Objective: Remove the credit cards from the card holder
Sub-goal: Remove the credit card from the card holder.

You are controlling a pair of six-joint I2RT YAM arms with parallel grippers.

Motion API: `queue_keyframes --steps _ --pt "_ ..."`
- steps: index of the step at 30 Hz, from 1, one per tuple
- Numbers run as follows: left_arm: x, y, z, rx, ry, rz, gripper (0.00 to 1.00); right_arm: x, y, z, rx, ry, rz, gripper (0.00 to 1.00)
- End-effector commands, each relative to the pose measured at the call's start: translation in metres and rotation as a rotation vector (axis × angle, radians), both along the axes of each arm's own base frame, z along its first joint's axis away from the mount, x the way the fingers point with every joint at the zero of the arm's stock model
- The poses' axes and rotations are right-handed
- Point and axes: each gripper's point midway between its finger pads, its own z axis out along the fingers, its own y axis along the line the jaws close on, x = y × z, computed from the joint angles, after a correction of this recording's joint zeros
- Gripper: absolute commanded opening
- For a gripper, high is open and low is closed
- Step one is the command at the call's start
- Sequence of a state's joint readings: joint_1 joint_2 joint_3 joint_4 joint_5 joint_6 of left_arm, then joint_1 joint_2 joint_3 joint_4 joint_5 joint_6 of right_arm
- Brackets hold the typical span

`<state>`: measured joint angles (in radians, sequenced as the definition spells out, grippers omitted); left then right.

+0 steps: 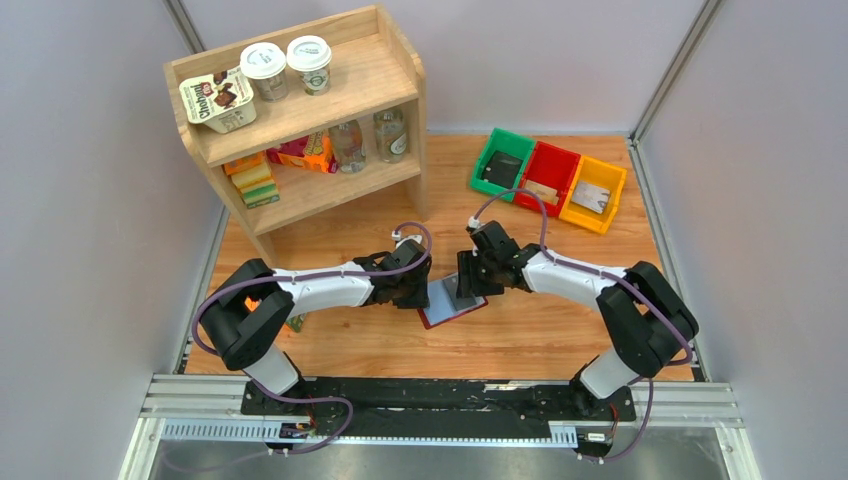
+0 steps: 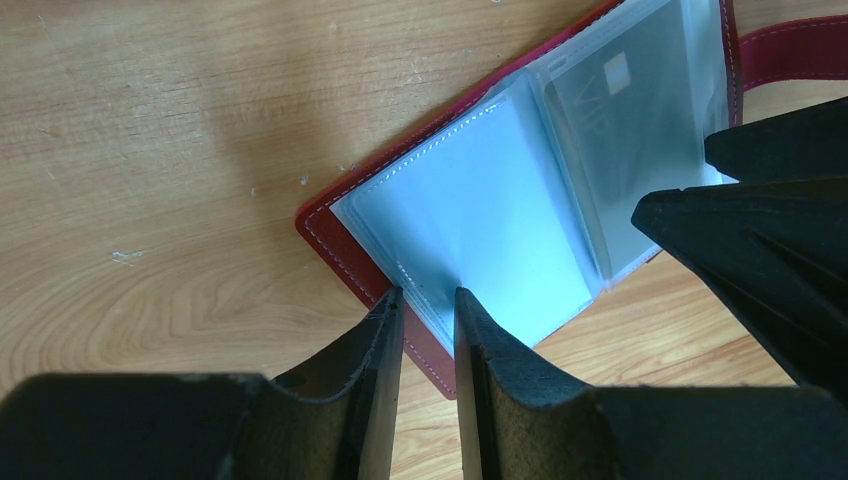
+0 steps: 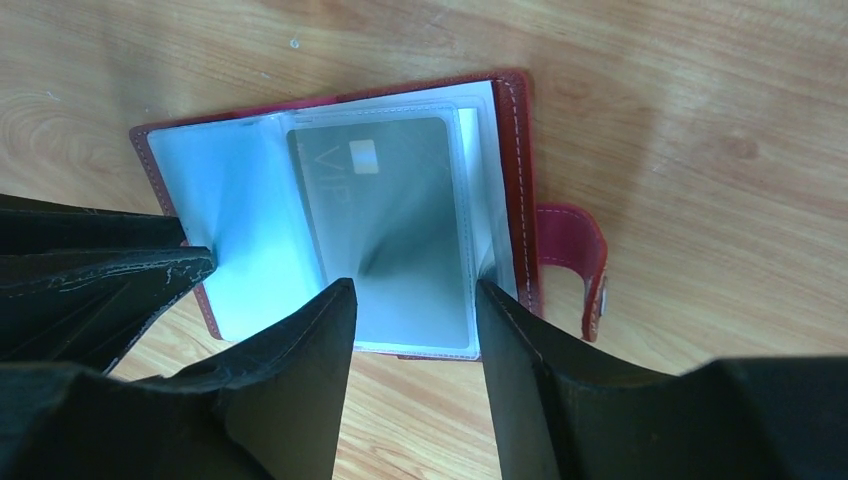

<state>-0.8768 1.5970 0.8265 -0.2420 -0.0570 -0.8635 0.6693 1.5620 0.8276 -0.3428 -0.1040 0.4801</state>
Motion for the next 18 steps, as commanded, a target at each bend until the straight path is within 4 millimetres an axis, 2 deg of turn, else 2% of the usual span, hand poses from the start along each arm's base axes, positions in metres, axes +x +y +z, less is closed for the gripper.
queue_keyframes --steps 1,5,10,15,18 --pt "-0.013 0.0 -0.01 0.007 0.039 -0.015 0.33 0.004 0.016 0.007 0.06 -0.009 0.05 0.53" --pt "-0.013 0.0 -0.011 0.007 0.041 -0.015 0.32 0.001 0.027 0.018 0.126 -0.013 0.082 0.45" --pt "-0.012 0.0 -0.009 0.002 0.034 -0.008 0.32 -0.001 0.039 0.051 0.235 -0.069 0.117 0.33" --pt "-0.011 0.001 -0.008 -0.001 0.028 0.003 0.32 -0.005 0.047 0.079 0.315 -0.108 0.155 0.29" --pt "-0.01 0.002 -0.005 -0.013 0.016 0.022 0.32 -0.012 0.053 0.085 0.361 -0.098 0.183 0.28"
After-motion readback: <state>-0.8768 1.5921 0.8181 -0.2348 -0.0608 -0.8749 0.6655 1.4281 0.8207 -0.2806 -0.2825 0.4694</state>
